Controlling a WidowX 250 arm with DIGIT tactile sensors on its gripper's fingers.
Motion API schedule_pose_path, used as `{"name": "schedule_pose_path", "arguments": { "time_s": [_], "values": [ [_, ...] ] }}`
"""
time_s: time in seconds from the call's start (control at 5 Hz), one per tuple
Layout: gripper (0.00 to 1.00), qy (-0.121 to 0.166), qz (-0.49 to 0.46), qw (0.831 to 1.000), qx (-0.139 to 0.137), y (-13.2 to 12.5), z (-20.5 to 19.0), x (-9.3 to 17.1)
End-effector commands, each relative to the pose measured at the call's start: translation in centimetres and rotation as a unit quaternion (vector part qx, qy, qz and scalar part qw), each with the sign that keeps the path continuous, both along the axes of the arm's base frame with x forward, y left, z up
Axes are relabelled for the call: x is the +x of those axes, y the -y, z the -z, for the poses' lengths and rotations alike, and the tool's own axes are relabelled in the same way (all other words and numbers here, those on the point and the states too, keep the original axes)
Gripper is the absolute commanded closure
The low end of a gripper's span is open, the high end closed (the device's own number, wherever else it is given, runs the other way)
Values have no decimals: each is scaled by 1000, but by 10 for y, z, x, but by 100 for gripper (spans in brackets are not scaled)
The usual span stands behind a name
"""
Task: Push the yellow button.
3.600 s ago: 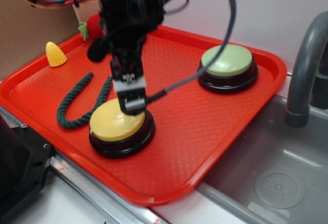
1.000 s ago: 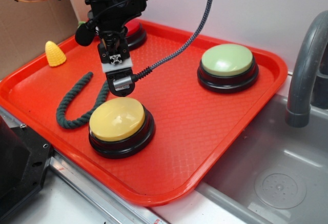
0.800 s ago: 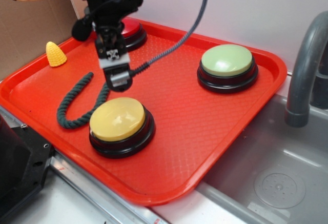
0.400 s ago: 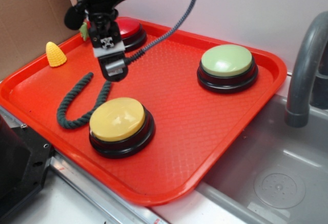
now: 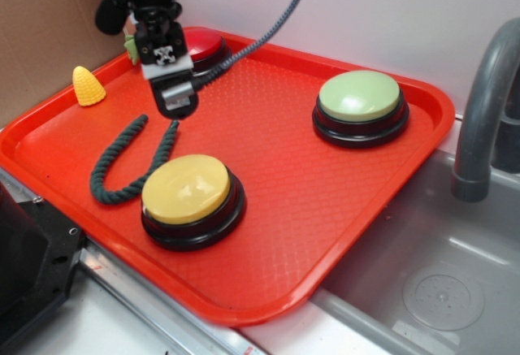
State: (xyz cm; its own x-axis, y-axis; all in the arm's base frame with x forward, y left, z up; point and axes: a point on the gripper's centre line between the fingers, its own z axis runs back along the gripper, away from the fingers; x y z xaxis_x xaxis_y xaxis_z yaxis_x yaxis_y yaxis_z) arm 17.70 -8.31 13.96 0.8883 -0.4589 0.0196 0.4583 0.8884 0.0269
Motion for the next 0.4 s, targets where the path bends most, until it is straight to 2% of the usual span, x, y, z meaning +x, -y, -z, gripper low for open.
{"name": "schedule_pose_path", "arguments": {
  "time_s": [0.0, 0.2],
  "values": [
    [0, 39, -17, 999, -14, 8, -25, 1],
    [0, 44, -26, 999, -16, 7, -29, -3]
  ]
}}
